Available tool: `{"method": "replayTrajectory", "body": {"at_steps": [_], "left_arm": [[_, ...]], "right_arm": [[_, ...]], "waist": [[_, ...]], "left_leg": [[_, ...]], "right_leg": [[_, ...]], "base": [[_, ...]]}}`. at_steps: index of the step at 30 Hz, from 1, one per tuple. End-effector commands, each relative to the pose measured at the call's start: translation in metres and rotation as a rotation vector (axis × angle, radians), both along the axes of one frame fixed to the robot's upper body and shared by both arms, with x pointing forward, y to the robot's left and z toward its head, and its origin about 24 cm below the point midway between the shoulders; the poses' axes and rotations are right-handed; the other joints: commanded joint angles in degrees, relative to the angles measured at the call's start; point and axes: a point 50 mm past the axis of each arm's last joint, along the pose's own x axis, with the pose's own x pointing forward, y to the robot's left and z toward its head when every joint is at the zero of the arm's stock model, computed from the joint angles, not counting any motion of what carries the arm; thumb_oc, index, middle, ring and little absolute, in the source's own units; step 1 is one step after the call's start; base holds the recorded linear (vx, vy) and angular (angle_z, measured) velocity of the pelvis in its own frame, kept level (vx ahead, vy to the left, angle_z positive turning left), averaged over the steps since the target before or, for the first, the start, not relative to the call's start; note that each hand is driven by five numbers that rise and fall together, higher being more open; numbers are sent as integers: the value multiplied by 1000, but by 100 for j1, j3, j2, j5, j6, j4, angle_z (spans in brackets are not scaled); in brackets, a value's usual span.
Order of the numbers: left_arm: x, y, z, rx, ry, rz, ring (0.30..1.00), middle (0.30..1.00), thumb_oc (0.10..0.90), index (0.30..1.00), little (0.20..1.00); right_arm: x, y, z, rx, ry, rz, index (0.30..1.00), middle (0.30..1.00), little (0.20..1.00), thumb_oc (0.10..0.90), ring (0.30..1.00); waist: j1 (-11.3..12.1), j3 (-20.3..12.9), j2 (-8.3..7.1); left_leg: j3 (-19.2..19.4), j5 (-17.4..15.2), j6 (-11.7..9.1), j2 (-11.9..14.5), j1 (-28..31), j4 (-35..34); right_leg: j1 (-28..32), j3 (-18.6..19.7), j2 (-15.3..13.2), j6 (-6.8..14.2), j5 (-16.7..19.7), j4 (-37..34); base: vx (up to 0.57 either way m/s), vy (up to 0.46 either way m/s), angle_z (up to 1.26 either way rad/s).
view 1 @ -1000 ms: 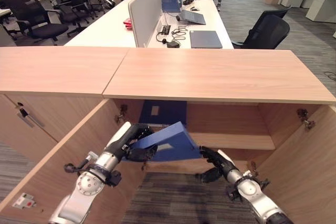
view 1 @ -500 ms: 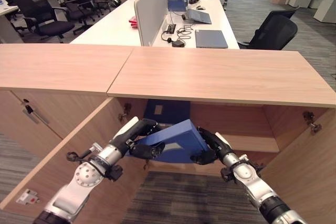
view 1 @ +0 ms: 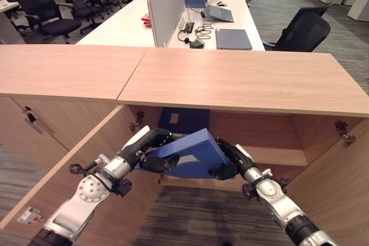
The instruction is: Put the empty folder in the office cabinet
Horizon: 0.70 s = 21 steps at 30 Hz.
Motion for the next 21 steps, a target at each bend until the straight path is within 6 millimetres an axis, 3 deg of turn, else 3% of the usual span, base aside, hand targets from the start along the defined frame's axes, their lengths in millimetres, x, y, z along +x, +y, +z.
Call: {"method": "replayTrajectory", "body": {"at_steps": [1,5,14,15,16,18,21], "left_arm": [[5,-55,65,-386,-193,-350,300,300,400,300,300],[5,-58,68,-532,-175,-368,300,300,400,300,300],[5,-51,60,-547,-155,-330,300,300,400,300,300],[5,-49,57,-543,-151,-312,366,366,444,366,366],[6,-46,51,-548,-149,-265,900,900,800,900,900],[7,-44,46,-559,-143,-230,900,900,800,900,900],[5,-16,1,-549,-39,33,900,900,800,900,900]], "right_arm": [[26,47,70,298,-241,216,300,300,300,400,300],[13,52,47,350,-133,227,300,300,300,400,300],[8,46,34,374,-71,204,300,300,300,400,300],[7,43,33,364,-73,195,300,300,300,400,300],[7,39,31,349,-74,173,300,300,300,400,300],[6,35,29,341,-73,156,300,300,300,400,300],[-11,-3,9,219,-26,35,300,300,300,400,300]], "waist": [[-24,-260,-70],[-67,-283,-82],[-71,-315,-99],[-73,-318,-100],[-76,-320,-105],[-82,-314,-102],[-125,-292,-105]], "left_leg": [[324,-336,-65,-192,38,-15],[307,-336,-73,-193,43,-15],[285,-338,-77,-192,47,-15],[285,-339,-75,-193,49,-15],[277,-335,-71,-193,51,-15],[271,-334,-71,-193,47,-15],[270,-333,-51,-195,27,-15]], "right_leg": [[557,-144,-76,413,-653,53],[566,-148,-71,404,-664,53],[583,-158,-69,403,-682,53],[585,-159,-69,401,-685,53],[580,-158,-71,394,-684,53],[579,-156,-73,390,-683,53],[552,-181,-79,394,-675,53]], "base": [[0,0,0],[0,0,0],[0,0,0],[0,0,0],[0,0,0],[0,0,0],[0,0,0]]}}
